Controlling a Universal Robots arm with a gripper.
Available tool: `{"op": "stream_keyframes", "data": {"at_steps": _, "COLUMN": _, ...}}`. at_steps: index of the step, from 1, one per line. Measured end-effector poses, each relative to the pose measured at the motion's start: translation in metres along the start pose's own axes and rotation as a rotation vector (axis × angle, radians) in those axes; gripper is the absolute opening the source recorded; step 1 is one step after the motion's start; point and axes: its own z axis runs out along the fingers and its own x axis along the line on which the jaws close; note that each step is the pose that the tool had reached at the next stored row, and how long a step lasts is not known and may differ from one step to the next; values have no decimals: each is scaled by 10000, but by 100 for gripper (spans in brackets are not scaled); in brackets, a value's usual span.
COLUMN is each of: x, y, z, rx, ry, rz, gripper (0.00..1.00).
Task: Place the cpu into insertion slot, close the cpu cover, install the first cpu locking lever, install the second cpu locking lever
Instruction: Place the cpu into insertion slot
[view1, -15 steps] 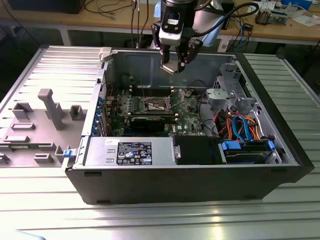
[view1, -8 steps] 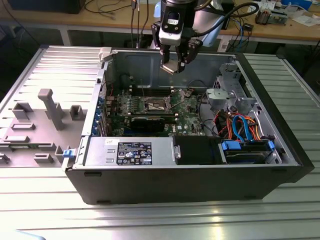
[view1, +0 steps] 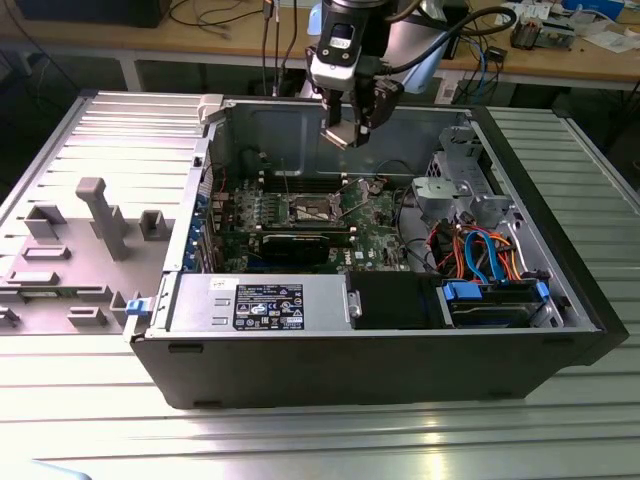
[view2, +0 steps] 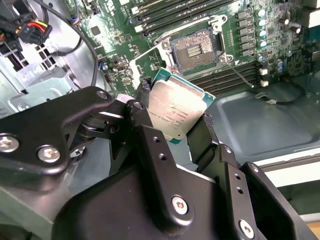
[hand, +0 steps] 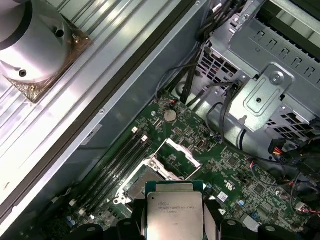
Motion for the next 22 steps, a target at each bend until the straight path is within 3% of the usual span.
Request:
{"op": "stream_keyframes", "data": {"at_steps": 5, "x": 0, "y": 0, "z": 4, "rx": -12, "ry": -57, "rz": 625, "gripper": 55}}
{"op": "stream_keyframes", "data": {"at_steps": 14, "x": 1, "y": -1, "z": 6, "rx": -16, "ry": -69, "rz": 774, "gripper": 55}}
{"op": "stream_keyframes", "data": {"at_steps": 22, "x": 0, "y": -2, "z": 17, "rx": -33, "ry": -155, "rz": 1728, "gripper": 55}}
